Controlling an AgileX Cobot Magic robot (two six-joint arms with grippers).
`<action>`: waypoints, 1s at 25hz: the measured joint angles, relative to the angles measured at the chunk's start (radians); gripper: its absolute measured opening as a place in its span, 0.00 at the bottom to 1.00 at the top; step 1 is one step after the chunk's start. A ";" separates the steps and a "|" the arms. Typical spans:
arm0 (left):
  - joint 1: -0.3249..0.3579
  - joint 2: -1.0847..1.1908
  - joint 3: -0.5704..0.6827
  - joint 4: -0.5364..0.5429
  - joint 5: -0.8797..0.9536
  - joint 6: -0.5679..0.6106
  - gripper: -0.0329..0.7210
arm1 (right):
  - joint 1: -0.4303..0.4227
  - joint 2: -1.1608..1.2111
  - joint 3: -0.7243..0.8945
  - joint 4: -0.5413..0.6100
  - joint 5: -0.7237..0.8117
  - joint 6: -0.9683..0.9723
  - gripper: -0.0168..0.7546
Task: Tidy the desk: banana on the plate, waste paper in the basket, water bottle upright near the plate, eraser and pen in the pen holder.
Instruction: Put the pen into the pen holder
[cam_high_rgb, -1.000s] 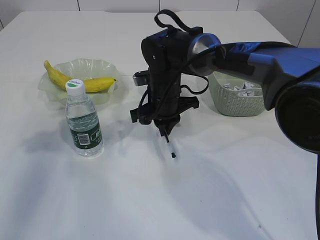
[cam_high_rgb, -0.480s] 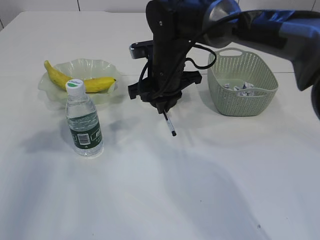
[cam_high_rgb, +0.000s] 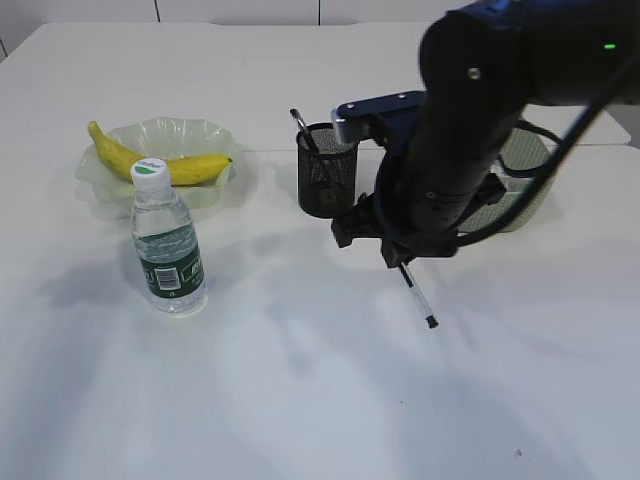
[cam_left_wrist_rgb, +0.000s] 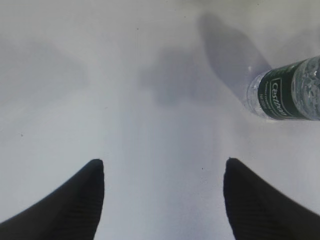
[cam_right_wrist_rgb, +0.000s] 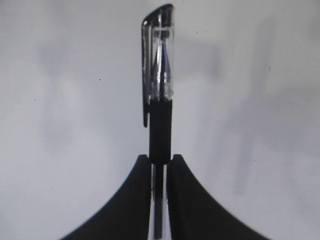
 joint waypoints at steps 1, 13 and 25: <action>0.000 0.000 0.000 0.000 0.000 0.000 0.74 | 0.000 -0.042 0.045 -0.013 -0.052 0.000 0.08; 0.000 0.000 0.000 -0.010 0.007 0.000 0.74 | -0.112 -0.210 0.156 -0.128 -0.545 0.000 0.08; 0.000 0.000 0.000 -0.012 0.012 0.000 0.74 | -0.209 -0.027 0.156 -0.144 -1.192 0.000 0.08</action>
